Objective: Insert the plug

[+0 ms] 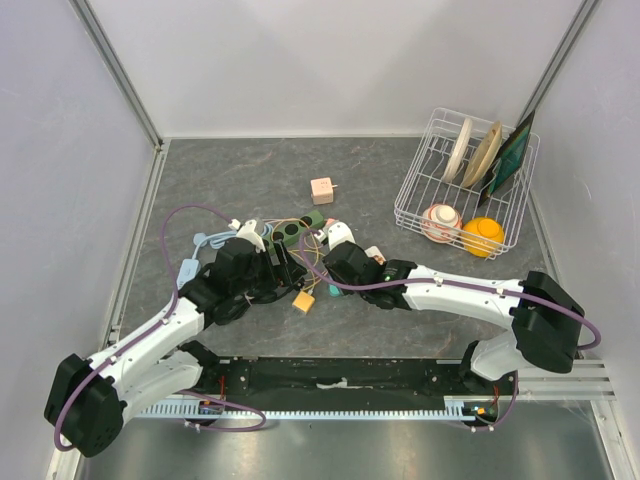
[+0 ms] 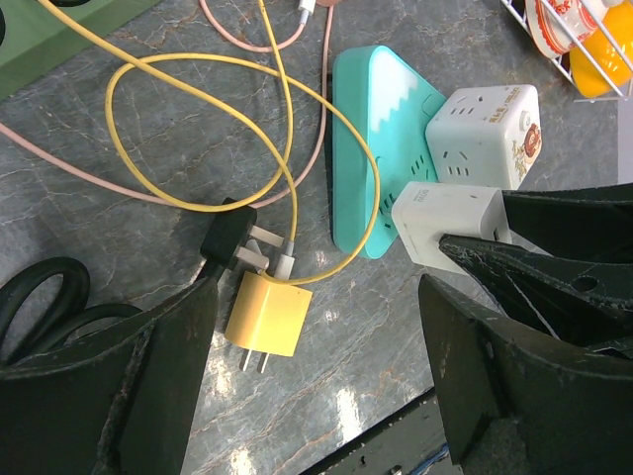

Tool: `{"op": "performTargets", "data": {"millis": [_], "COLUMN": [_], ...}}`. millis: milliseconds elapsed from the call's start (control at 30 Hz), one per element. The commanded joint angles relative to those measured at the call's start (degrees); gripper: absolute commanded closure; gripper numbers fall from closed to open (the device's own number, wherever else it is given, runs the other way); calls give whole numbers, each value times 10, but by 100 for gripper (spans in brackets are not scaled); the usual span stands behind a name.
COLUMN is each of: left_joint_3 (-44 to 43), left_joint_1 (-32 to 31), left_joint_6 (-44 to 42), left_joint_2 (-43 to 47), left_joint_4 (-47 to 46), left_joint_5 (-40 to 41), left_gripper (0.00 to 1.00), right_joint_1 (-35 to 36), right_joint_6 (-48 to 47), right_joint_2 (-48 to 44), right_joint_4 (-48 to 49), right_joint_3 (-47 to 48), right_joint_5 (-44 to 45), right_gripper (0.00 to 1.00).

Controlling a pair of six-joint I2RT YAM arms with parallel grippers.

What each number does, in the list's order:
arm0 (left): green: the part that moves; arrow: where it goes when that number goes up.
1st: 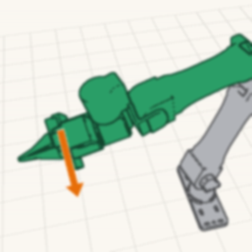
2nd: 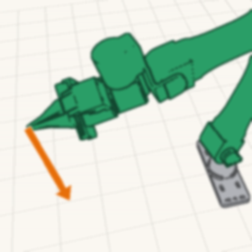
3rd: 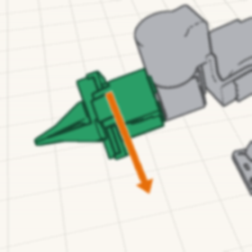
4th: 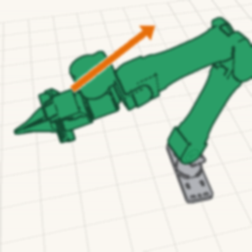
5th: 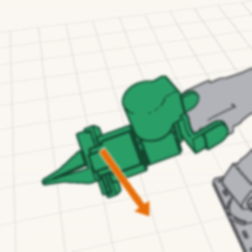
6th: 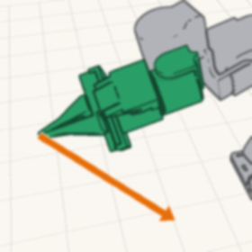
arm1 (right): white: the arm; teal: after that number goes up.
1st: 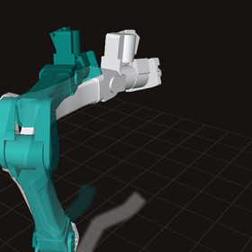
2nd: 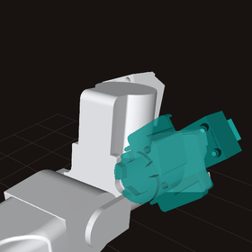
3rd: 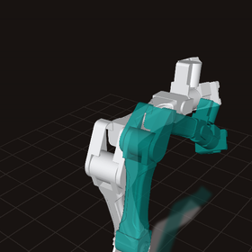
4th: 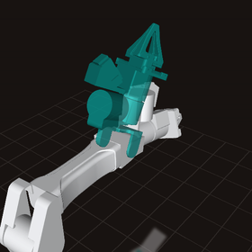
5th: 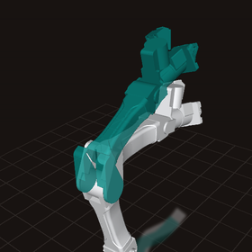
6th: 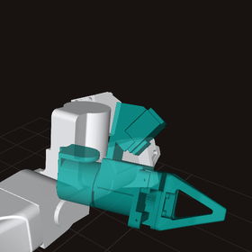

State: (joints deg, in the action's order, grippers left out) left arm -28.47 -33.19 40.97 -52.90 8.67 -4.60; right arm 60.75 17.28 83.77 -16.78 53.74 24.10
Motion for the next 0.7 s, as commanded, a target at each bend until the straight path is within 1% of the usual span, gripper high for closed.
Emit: {"op": "performTargets", "data": {"millis": [0, 167, 367, 667], "left_joint_3": [-14, -14, -15, -14], "left_joint_1": [1, 1, 1, 1], "left_joint_6": [2, 2, 4, 7], "left_joint_2": [1, -1, -4, -8], "left_joint_4": [-8, -8, -8, -10], "left_joint_5": [2, -1, -5, -7], "left_gripper": [12, 12, 12, 12], "right_joint_1": [2, 2, 2, 2], "right_joint_6": [12, 14, 19, 21], "right_joint_2": [0, 9, 18, 55], "right_joint_4": [24, 22, 21, -4], "right_joint_3": [10, 8, 5, 7], "right_joint_5": [27, 24, -2, 17], "right_gripper": [100, 100, 100, 100]}}
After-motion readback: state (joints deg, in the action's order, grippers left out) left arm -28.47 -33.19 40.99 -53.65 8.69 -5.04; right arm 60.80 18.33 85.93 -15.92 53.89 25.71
